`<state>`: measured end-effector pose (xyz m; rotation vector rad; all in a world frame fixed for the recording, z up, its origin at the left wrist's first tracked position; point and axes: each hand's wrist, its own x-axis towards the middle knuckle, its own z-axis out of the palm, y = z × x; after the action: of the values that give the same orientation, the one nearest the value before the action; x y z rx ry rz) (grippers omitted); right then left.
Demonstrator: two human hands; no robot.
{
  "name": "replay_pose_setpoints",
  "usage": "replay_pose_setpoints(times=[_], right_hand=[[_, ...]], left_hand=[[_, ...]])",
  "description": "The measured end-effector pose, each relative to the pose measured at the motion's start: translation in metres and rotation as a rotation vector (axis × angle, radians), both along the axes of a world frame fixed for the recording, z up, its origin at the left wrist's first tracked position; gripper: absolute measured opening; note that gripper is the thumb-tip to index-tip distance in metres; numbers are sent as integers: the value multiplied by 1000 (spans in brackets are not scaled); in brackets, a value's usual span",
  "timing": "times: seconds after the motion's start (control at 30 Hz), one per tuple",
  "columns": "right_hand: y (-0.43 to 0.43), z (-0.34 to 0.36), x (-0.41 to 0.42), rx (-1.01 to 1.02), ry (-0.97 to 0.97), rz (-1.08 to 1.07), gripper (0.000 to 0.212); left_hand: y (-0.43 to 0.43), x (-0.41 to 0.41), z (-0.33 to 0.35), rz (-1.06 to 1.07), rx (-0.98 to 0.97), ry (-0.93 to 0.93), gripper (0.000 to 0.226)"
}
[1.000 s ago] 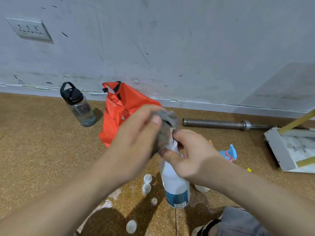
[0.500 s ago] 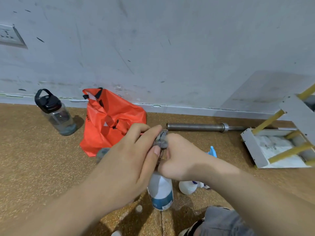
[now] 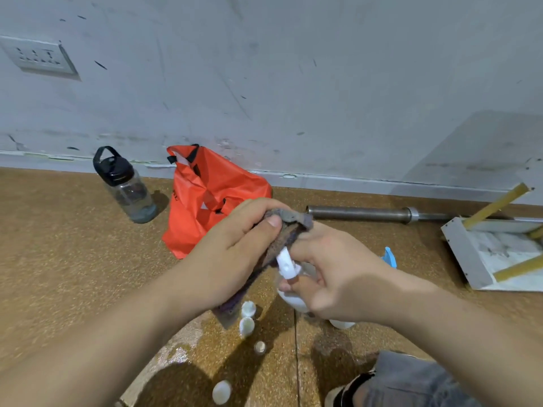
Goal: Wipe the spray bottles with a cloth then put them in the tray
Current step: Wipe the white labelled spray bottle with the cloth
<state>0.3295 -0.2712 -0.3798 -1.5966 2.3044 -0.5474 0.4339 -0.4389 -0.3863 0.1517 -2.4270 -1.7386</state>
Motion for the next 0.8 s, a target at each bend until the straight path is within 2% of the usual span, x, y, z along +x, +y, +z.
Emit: replay_pose_setpoints(times=[0.1, 0.23, 0.3, 0.37, 0.47, 0.5, 0.6, 0.67, 0.73, 0.8], right_hand=[[3, -1, -3, -16, -44, 5, 13], [2, -2, -2, -38, -58, 20, 10], [2, 1, -2, -62, -95, 4, 7], [2, 2, -2, -76, -138, -13, 6], [0, 2, -4, -60, -138, -18, 7], [0, 1, -5, -44, -131, -13, 6], [4, 2, -7, -51, -254, -46, 17], [6, 7, -8, -37, -299, -51, 13], [7, 12, -12, -22, -290, -43, 11], [7, 18, -16, -39, -335, -48, 28]], left_hand=[[-7, -1, -4, 25, -39, -64, 23], [-20, -8, -4, 326, 277, -150, 26], [-23, -11, 5, 351, 401, -132, 29], [-14, -5, 11, 210, 291, -10, 30], [9, 7, 3, -50, -212, 136, 31], [11, 7, -2, -64, -249, 116, 33], [10, -1, -16, -14, 96, -63, 39], [7, -8, -20, 36, 216, -200, 42], [12, -9, -20, 27, 164, -167, 43], [14, -8, -16, 18, -67, 18, 42]])
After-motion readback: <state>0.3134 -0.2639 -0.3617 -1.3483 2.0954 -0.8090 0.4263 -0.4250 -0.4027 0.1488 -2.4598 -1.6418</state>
